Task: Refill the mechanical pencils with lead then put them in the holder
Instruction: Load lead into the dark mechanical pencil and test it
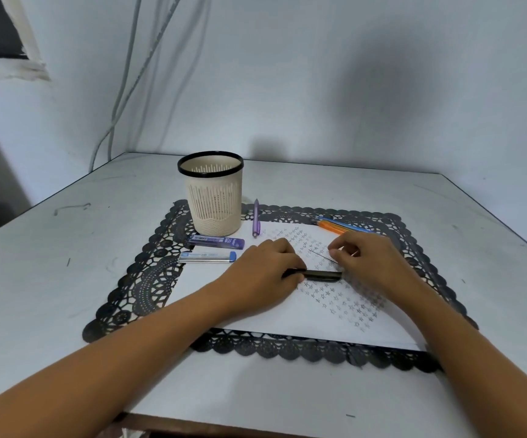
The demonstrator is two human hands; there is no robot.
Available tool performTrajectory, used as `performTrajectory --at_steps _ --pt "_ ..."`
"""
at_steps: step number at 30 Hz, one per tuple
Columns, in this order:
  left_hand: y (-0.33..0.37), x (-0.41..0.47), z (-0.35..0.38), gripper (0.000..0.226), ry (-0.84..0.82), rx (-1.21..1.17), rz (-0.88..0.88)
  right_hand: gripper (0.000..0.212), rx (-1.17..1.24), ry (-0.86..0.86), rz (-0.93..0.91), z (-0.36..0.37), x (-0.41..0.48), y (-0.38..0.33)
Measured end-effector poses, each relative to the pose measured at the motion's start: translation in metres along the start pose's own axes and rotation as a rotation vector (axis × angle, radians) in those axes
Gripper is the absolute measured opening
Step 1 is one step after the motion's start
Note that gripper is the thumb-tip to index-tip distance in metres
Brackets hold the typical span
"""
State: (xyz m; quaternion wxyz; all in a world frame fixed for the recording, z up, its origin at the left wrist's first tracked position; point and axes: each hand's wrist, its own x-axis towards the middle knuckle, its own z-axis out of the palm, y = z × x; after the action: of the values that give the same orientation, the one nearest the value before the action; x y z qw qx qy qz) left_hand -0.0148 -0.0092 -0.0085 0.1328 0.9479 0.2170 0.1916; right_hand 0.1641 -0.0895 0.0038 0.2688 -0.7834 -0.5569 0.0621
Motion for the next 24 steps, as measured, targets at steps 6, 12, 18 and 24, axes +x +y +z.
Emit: performTrajectory --at_steps 6,12,18,24 --pt "-0.011 -0.005 -0.013 0.014 0.058 -0.147 -0.102 0.014 -0.051 0.013 -0.020 -0.002 -0.001 0.000" --pt "-0.017 -0.006 -0.022 0.008 0.083 -0.188 -0.136 0.021 -0.200 0.008 -0.089 0.002 -0.003 -0.005" --pt "-0.016 -0.006 -0.023 0.008 0.091 -0.206 -0.134 0.019 -0.286 0.032 -0.107 0.008 -0.002 -0.007" --pt "-0.016 -0.007 -0.022 0.008 0.087 -0.205 -0.125 0.023 -0.400 0.055 -0.127 0.015 -0.001 -0.013"
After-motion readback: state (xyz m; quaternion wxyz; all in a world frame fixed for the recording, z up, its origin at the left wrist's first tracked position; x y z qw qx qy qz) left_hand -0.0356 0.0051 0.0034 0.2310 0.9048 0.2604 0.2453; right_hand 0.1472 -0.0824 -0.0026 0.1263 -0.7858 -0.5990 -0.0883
